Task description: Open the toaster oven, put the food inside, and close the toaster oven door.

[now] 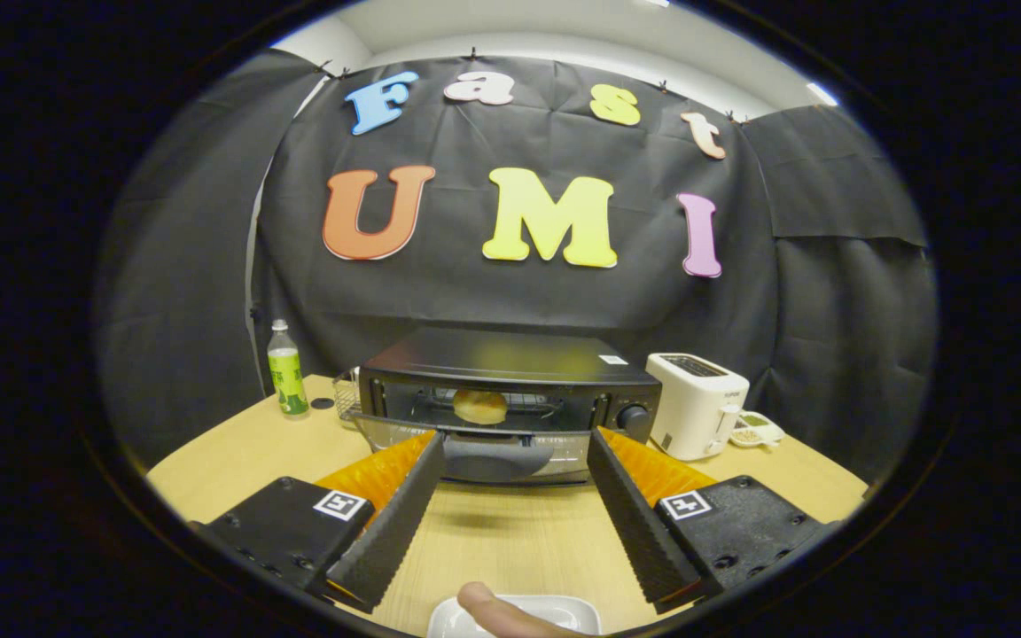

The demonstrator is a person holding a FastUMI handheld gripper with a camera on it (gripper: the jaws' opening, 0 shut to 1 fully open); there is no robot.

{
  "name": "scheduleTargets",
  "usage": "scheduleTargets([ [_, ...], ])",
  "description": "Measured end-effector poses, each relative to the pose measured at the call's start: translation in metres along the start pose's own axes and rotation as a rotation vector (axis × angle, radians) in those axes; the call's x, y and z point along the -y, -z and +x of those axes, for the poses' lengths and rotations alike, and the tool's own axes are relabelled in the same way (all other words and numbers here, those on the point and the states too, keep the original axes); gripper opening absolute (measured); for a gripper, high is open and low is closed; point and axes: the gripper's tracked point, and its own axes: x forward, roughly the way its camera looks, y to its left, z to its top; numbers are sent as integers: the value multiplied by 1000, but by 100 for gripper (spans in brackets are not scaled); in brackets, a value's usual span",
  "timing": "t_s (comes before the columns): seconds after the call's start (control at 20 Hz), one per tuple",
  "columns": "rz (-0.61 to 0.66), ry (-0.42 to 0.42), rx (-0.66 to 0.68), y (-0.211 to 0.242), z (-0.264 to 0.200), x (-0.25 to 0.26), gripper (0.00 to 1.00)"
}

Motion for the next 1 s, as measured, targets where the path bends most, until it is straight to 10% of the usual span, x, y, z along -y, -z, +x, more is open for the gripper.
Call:
scheduleTargets([
  [1.0,83,97,102,-105,-214,76,100],
])
